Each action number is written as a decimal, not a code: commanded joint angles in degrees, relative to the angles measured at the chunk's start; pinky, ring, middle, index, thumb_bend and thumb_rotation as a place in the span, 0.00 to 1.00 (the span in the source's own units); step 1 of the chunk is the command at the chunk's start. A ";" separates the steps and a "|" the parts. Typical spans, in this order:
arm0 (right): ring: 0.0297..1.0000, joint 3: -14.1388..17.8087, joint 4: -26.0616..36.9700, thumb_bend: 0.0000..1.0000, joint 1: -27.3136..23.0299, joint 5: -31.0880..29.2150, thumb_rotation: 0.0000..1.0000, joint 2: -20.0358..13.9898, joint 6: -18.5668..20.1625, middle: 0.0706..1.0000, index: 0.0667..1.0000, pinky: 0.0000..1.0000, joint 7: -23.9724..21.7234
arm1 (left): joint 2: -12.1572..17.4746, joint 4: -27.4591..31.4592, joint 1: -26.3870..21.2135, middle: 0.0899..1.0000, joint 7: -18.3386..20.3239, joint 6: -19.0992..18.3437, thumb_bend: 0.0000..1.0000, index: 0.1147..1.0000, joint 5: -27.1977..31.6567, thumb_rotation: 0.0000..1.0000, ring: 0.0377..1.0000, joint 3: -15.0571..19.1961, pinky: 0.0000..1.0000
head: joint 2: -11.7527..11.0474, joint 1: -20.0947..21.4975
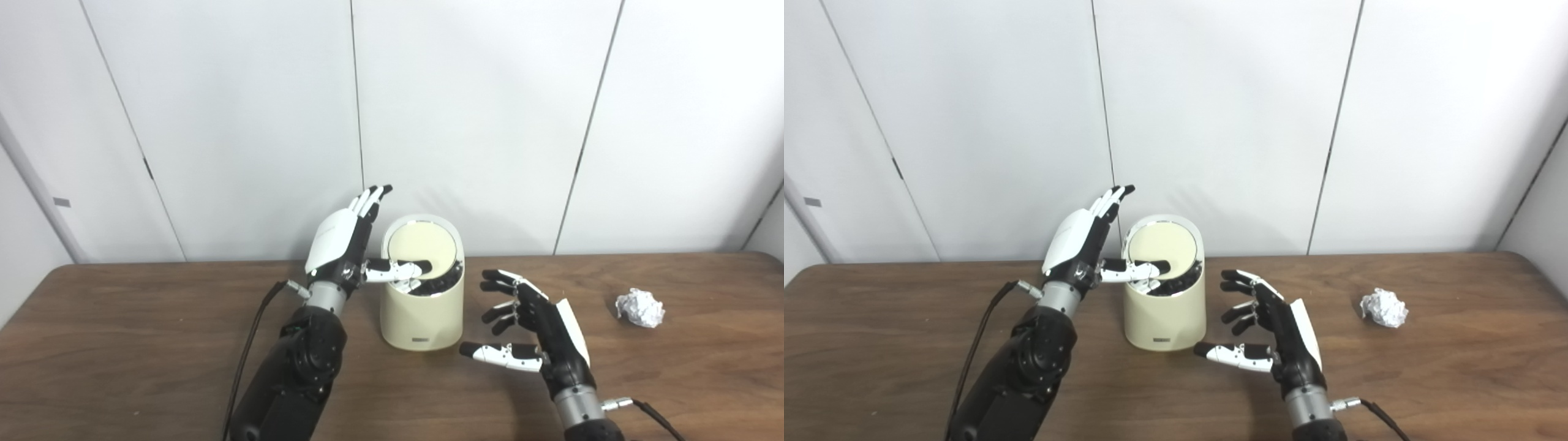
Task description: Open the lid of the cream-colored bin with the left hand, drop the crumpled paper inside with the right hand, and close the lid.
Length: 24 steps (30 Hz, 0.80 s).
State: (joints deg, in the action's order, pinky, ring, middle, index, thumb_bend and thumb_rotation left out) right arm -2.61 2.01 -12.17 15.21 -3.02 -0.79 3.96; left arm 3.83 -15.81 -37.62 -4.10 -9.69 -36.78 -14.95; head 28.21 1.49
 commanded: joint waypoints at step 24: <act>0.51 0.38 4.57 0.74 -1.04 -0.54 0.00 -0.31 0.54 0.72 0.74 0.42 -0.11 | 6.18 4.74 -5.76 1.00 12.40 -8.70 0.92 1.00 -13.35 0.00 1.00 -11.59 0.92 | 2.02 -0.29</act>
State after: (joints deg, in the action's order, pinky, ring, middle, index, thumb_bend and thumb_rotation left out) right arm -2.45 4.24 -11.78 14.88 -3.13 0.32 3.89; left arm 9.20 -11.26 -42.63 5.92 -17.43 -48.38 -25.40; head 30.15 1.14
